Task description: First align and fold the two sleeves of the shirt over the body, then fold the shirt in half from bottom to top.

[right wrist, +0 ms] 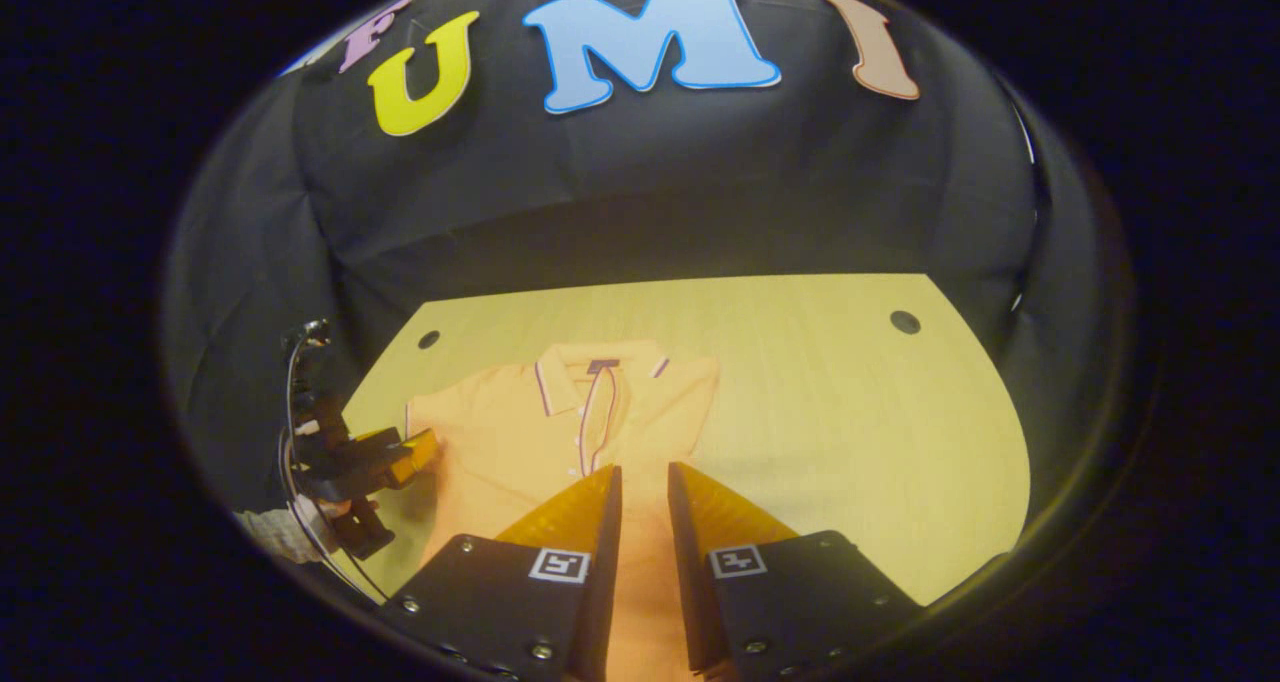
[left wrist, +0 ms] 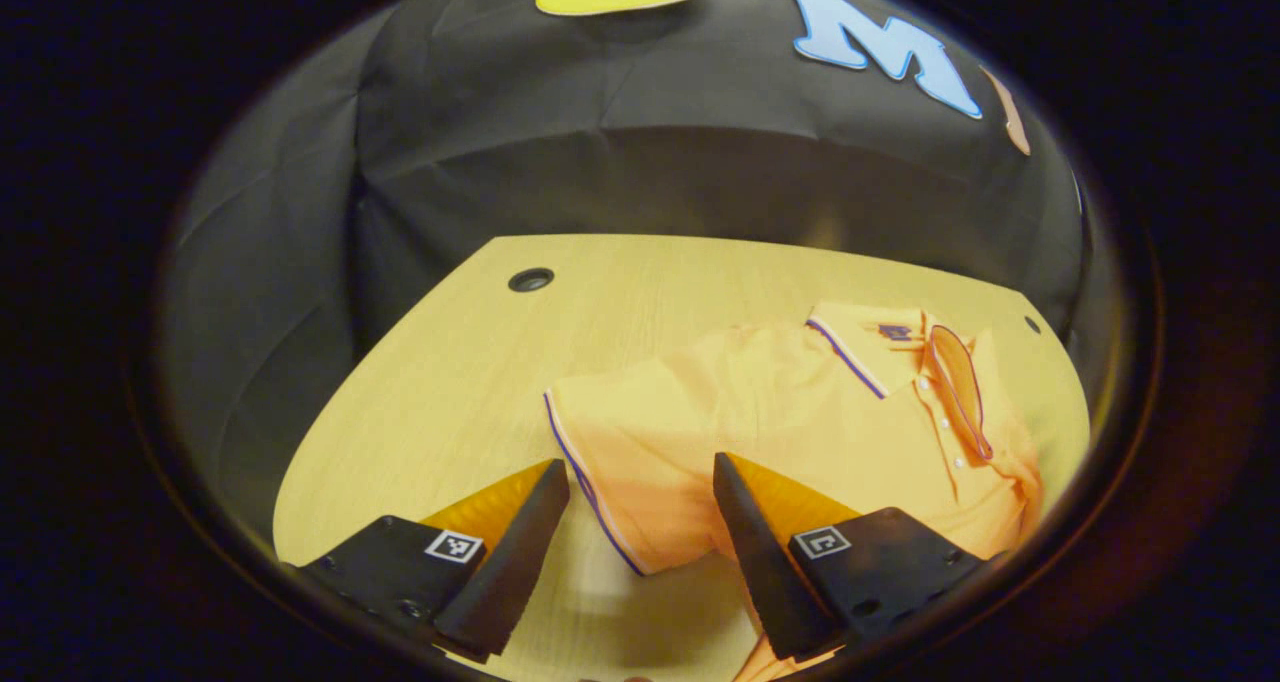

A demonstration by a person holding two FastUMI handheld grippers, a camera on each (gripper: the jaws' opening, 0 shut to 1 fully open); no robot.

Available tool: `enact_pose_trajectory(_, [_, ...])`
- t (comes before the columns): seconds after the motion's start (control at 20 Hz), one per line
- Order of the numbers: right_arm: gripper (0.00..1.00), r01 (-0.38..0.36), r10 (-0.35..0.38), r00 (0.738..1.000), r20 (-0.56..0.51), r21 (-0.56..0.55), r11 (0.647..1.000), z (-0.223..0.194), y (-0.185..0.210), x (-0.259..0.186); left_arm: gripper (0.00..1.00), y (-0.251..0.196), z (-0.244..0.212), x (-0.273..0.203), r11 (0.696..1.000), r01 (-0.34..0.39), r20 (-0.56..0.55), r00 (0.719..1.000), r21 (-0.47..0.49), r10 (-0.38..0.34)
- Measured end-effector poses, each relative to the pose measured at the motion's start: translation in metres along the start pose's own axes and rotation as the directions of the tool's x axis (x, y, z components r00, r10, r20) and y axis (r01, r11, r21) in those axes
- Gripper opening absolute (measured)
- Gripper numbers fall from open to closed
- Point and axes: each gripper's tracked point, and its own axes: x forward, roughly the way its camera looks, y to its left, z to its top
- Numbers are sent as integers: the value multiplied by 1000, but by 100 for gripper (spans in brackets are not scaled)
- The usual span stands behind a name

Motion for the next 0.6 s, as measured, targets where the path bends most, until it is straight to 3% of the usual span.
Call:
enact_pose_trajectory(0.45, [29,51,-51,999,2,78,996,-9,-16,-16,94,3,-13,7,1000,-9,-4,1000,-3,9])
enact_pose_trajectory(0.6, [29,54,-54,999,3,78,995,-10,-15,-18,60,-5,-9,9,1000,10,26,1000,-26,-9])
